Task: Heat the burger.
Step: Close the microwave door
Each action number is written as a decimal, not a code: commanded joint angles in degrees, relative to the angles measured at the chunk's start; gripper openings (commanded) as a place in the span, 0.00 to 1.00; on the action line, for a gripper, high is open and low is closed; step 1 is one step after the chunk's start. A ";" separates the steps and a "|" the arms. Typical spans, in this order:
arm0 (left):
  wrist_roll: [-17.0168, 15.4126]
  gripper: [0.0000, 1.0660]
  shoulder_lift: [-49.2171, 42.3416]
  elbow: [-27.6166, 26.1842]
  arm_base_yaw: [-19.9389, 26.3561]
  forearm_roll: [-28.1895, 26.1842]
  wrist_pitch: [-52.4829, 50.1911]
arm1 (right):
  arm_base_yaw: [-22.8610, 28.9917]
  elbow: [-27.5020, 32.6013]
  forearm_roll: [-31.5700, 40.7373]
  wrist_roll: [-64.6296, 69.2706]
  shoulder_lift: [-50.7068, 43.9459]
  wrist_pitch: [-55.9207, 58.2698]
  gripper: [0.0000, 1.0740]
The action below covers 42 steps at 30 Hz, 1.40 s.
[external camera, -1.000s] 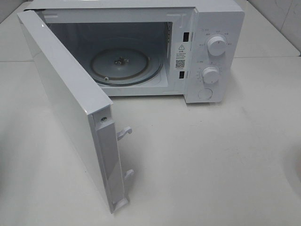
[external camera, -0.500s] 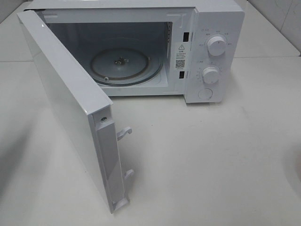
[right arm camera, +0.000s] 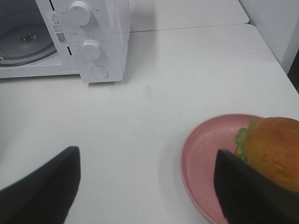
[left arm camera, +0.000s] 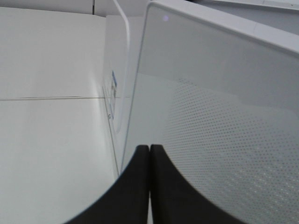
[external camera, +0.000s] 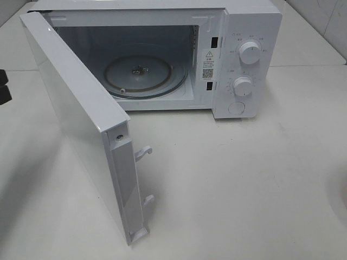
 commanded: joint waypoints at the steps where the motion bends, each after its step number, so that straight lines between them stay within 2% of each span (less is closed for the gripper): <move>1: 0.52 0.00 2.92 -2.06 -4.47 -1.38 -0.69 | -0.29 0.11 0.11 -0.40 -1.43 -0.52 0.71; 2: 1.20 0.00 4.13 -2.58 -6.47 -3.61 -0.74 | -0.29 0.11 0.11 -0.40 -1.43 -0.52 0.71; 5: 2.18 0.00 4.64 -2.69 -7.45 -4.70 -0.97 | -0.29 0.11 0.11 -0.40 -1.43 -0.52 0.71; 6: 3.67 0.00 5.96 -3.27 -9.28 -6.88 -0.86 | -0.29 0.11 0.11 -0.40 -1.43 -0.52 0.71; 10: 4.07 0.00 7.68 -4.41 -11.57 -9.05 -0.97 | -0.29 0.11 0.11 -0.40 -1.43 -0.52 0.71; 15: 5.90 0.00 10.83 -7.39 -16.62 -13.01 -0.86 | -0.29 0.11 0.11 -0.40 -1.43 -0.52 0.71; 18: 6.02 0.00 11.23 -7.79 -17.13 -13.12 -1.03 | -0.29 0.11 0.11 -0.40 -1.43 -0.52 0.71; 20: 6.02 0.00 13.35 -10.31 -19.48 -13.24 -0.74 | -0.29 0.11 0.11 -0.40 -1.43 -0.52 0.71; 24: 6.13 0.00 14.61 -12.03 -20.97 -14.50 -0.57 | -0.29 0.11 0.11 -0.40 -1.43 -0.52 0.71; 28: 8.19 0.00 16.62 -15.41 -23.95 -18.11 0.40 | -0.29 0.11 0.11 -0.40 -1.43 -0.52 0.71; 32: 9.00 0.00 18.05 -17.99 -25.67 -19.54 1.89 | -0.29 0.11 0.11 -0.40 -1.43 -0.52 0.71; 36: 11.40 0.00 20.17 -22.17 -28.19 -22.63 3.90 | -0.29 0.11 0.11 -0.40 -1.43 -0.52 0.71; 42: 12.20 0.00 22.40 -26.18 -29.16 -23.38 6.25 | -0.29 0.11 0.11 -0.40 -1.43 -0.52 0.71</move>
